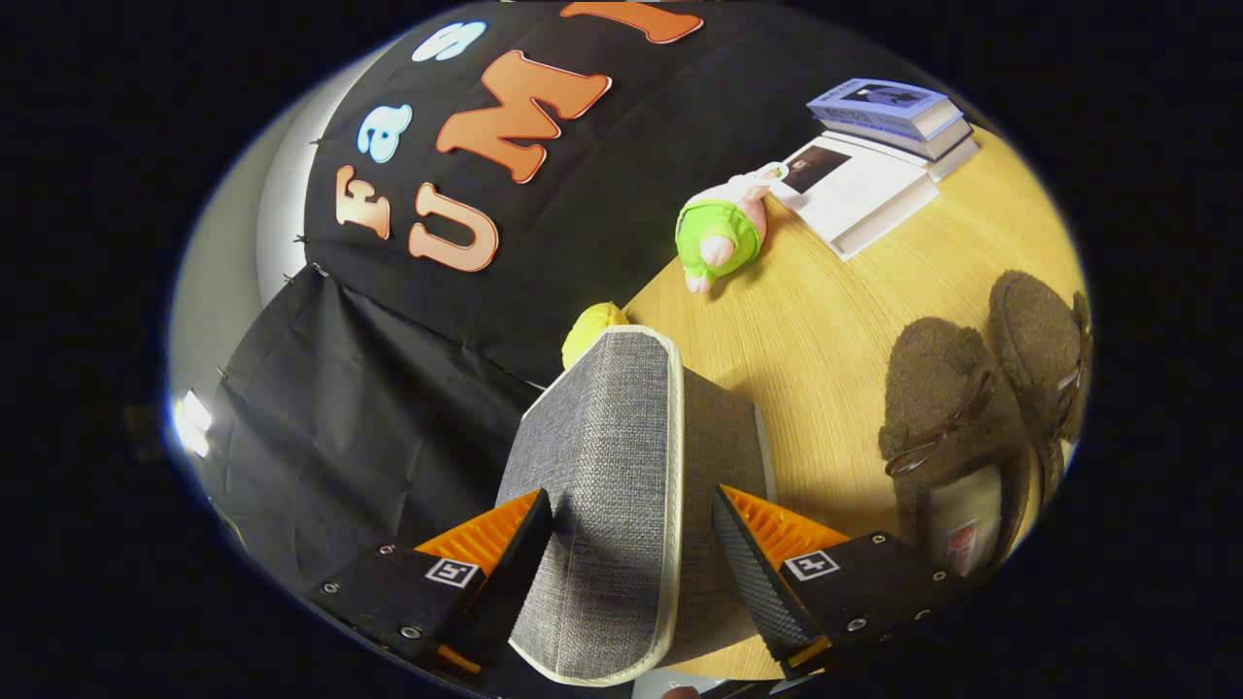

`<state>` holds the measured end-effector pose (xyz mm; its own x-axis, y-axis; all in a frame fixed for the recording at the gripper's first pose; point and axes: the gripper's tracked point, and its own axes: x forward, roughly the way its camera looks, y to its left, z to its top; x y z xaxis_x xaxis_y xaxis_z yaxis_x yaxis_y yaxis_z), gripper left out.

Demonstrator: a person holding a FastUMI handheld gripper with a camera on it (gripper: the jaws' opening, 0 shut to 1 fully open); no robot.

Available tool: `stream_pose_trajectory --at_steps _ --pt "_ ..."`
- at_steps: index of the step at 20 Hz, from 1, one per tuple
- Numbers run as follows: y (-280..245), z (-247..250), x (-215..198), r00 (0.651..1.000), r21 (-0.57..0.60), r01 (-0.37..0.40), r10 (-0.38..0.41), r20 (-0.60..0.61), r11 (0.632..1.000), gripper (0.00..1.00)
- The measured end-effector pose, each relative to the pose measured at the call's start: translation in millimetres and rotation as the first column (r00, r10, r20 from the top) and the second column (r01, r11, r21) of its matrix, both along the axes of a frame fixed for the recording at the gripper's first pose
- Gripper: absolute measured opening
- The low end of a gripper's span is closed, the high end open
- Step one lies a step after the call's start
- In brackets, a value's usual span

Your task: Open the storage box then place both shoes into the box .Put the left shoe in first, then the right shoe, with the right side of both shoes facing outward in a uniform manner.

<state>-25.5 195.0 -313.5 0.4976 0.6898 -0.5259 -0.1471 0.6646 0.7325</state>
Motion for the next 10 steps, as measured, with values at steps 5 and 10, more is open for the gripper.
stream_pose_trajectory --at_steps 5,10 --pt "16 -2 -8 0.999 0.062 -0.013 0.016 -0.05 0.998 0.98" --pt "10 6 -8 0.998 0.06 0.013 -0.01 -0.054 0.998 0.82"
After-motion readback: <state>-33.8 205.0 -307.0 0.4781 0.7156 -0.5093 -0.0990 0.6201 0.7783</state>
